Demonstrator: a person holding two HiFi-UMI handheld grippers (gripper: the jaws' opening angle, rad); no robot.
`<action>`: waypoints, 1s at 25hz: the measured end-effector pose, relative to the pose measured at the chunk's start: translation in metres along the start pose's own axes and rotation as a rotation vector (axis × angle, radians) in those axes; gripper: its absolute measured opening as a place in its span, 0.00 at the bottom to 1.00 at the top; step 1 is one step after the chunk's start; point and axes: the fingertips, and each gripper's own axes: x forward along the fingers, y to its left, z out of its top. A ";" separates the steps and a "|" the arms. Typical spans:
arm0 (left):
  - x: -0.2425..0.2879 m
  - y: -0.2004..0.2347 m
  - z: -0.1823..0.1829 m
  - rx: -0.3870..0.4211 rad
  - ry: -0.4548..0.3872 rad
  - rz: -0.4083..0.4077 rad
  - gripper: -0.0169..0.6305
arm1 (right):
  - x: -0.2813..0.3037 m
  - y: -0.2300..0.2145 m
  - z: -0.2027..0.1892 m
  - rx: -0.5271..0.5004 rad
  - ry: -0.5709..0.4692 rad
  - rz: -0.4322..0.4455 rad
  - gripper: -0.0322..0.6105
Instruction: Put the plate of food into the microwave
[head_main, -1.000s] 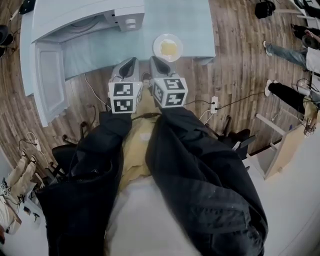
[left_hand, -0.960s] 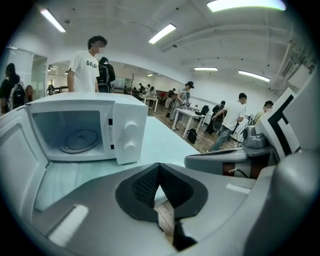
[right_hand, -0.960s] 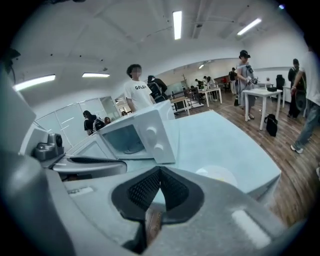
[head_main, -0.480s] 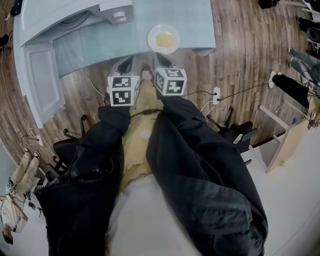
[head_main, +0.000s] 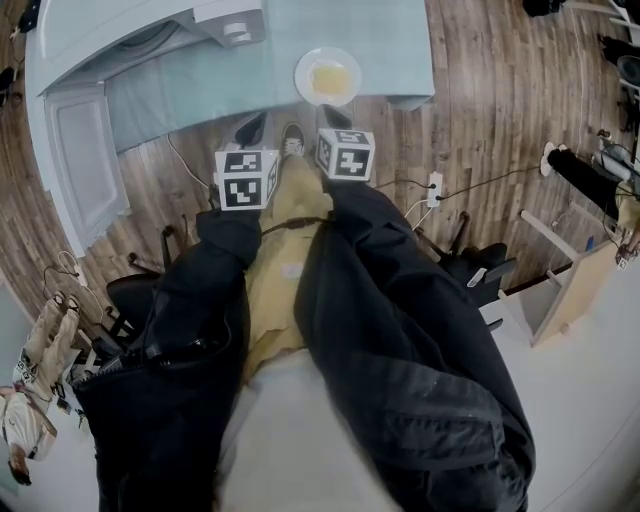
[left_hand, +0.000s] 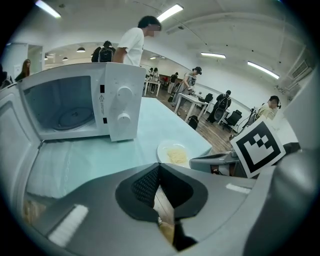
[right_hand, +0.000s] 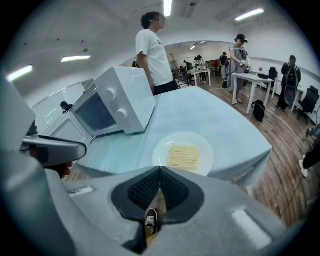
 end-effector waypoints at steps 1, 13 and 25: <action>0.001 0.000 0.000 -0.001 0.002 0.001 0.03 | 0.002 -0.003 -0.002 0.003 0.006 -0.003 0.05; 0.008 0.002 -0.012 -0.020 0.034 0.015 0.03 | 0.021 -0.031 -0.021 0.057 0.068 -0.036 0.12; 0.016 0.004 -0.018 -0.024 0.058 0.029 0.03 | 0.025 -0.063 -0.036 0.249 0.067 -0.096 0.27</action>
